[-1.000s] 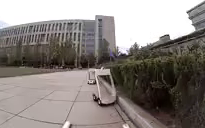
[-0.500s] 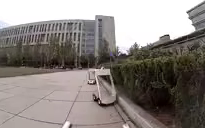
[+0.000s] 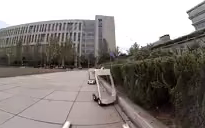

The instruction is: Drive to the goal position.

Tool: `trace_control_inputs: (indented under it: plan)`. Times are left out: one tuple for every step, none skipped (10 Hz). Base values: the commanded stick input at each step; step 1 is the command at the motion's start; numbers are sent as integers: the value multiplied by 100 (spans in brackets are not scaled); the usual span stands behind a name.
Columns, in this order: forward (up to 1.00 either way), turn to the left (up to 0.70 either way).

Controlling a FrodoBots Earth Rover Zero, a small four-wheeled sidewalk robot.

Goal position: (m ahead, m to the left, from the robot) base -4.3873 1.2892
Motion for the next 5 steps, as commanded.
trace_control_inputs:
  plan:
    - [6, 0]
    - [6, 0]
    - [6, 0]
    - [6, 0]
    - [6, 0]
